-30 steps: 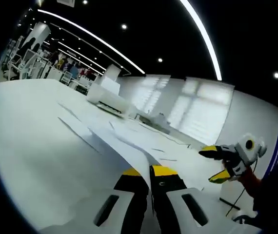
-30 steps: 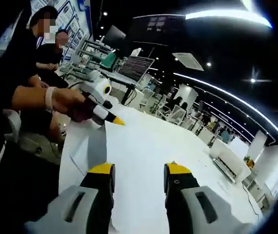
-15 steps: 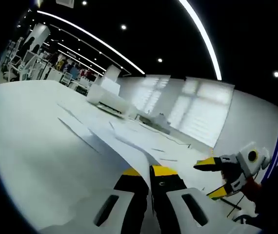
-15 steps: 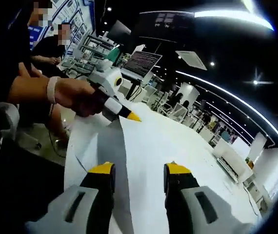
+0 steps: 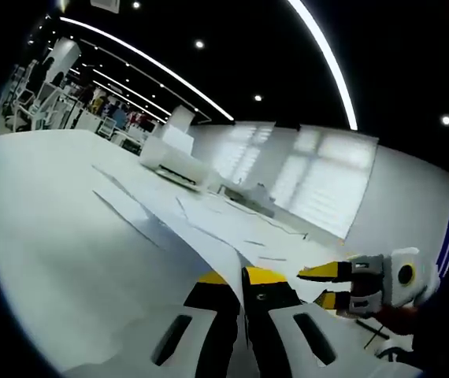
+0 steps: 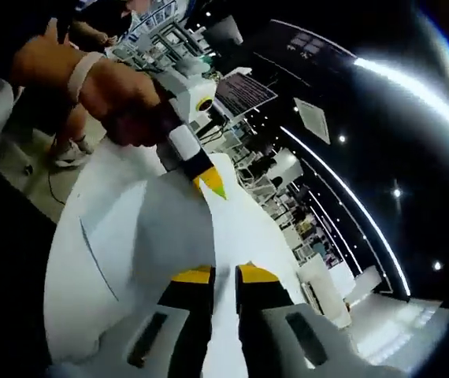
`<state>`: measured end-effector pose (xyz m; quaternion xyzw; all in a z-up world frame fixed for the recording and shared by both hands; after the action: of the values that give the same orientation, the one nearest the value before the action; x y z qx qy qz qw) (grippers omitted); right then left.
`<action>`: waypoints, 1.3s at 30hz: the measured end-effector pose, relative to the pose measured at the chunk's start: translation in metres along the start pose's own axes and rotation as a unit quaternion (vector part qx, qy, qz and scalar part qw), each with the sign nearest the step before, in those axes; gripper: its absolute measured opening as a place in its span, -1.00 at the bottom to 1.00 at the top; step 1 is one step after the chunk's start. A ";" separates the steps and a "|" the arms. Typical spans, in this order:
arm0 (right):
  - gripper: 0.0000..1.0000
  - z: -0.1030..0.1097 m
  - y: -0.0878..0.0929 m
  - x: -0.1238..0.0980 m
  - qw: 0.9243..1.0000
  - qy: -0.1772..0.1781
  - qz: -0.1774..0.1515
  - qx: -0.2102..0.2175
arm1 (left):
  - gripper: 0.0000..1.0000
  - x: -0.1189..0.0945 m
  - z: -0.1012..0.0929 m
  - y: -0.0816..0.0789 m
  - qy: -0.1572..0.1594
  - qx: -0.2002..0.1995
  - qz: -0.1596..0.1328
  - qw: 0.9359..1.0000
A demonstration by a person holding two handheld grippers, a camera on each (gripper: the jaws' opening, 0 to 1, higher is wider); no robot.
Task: Organize the stack of printing papers by aligning and flattening the scattered papers on the table
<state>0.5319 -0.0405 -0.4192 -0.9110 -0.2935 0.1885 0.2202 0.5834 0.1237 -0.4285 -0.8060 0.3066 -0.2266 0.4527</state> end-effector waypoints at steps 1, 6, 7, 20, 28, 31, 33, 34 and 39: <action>-1.00 0.001 0.000 0.001 1.000 -0.001 0.004 -0.009 | -0.88 0.000 0.000 0.000 0.000 0.000 0.000 1.000; -1.00 -0.004 0.004 0.007 1.000 0.002 0.007 -0.001 | -0.88 0.000 -0.001 0.000 0.002 0.000 -0.001 1.000; -1.00 -0.007 0.004 0.006 1.000 0.006 0.009 -0.005 | -0.88 -0.001 -0.001 0.000 0.002 0.000 -0.002 1.000; -1.00 -0.113 -0.026 -0.017 0.971 0.082 -0.119 0.189 | -0.89 0.006 -0.001 -0.005 0.029 -0.079 -0.021 0.996; -1.00 -0.158 -0.048 -0.026 0.883 0.053 -0.240 0.400 | -0.89 0.001 -0.001 -0.006 0.044 -0.167 -0.052 0.984; -1.00 -0.169 -0.053 -0.032 0.842 0.045 -0.278 0.460 | -0.89 0.000 -0.001 -0.005 0.039 -0.172 -0.053 0.983; -1.00 -0.174 -0.053 -0.037 0.804 0.039 -0.307 0.509 | -0.89 0.000 -0.002 -0.004 0.037 -0.169 -0.052 0.984; -1.00 -0.176 -0.053 -0.038 0.789 0.044 -0.316 0.525 | -0.89 0.000 -0.002 -0.004 0.037 -0.169 -0.052 0.984; -1.00 -0.184 -0.042 -0.042 0.678 0.047 -0.380 0.627 | -0.89 0.000 -0.004 -0.003 0.036 -0.171 -0.050 0.983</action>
<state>0.5680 -0.0896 -0.2357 -0.3769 -0.4163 0.1854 0.8064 0.5820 0.1225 -0.4243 -0.8769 0.3164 -0.2226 0.2853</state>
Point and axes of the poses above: the point that each gripper's makers call its tool centre point, and the gripper's own axes: x roughly forward along the fingers, z roughly to its left, y roughly out of its underside, the point moved 7 cm from there along -x, roughly backward along the fingers, and after that the axes turned 4 degrees about -z, right-handed, at the moved point
